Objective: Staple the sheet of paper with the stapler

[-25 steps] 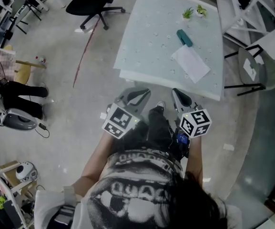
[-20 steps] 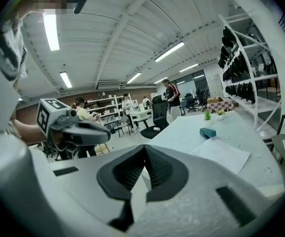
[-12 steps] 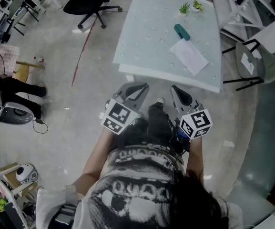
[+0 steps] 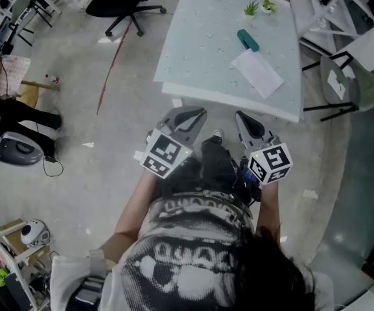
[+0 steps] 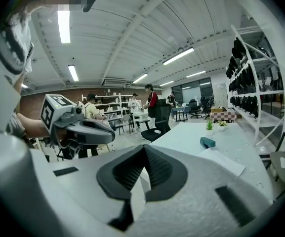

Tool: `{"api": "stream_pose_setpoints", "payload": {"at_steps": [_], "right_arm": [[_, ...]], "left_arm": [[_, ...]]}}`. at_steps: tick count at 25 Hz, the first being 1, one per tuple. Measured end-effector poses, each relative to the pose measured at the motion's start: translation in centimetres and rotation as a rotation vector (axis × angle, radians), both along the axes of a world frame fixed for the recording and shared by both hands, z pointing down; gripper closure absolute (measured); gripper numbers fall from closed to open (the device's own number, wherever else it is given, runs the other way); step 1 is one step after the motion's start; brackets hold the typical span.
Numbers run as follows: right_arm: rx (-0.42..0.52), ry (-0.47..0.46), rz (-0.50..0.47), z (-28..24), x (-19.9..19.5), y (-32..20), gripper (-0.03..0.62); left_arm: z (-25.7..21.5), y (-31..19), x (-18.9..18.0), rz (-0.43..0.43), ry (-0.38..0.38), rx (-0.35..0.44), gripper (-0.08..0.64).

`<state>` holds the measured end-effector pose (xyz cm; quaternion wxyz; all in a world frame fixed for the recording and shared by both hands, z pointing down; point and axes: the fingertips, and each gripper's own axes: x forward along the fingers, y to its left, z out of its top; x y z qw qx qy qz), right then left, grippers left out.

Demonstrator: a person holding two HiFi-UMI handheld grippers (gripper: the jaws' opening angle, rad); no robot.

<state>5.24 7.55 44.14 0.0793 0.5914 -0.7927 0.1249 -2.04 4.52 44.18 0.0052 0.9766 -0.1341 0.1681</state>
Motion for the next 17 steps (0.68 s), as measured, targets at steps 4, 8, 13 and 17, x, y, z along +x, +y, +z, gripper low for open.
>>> {"api": "stream_pose_setpoints", "payload": {"at_steps": [4,8,13,17], "right_arm": [[0.003,0.004,-0.001,-0.18,0.33,-0.06,0.603],[0.005,0.001,0.004,-0.16,0.75,-0.07,0.603],[0.001,-0.001,0.007,-0.08,0.87,0.01,0.603],[0.0,-0.001,0.002,0.23,0.99,-0.07,0.602]], "left_arm": [[0.08,0.27,-0.2,0.002,-0.005,0.0,0.551],[0.22,0.42,-0.43,0.004,-0.01,0.002,0.551],[0.48,0.69,-0.72,0.007,-0.019,0.003,0.551],[0.67,0.65,-0.68,0.004,-0.02,0.006,0.551]]}}
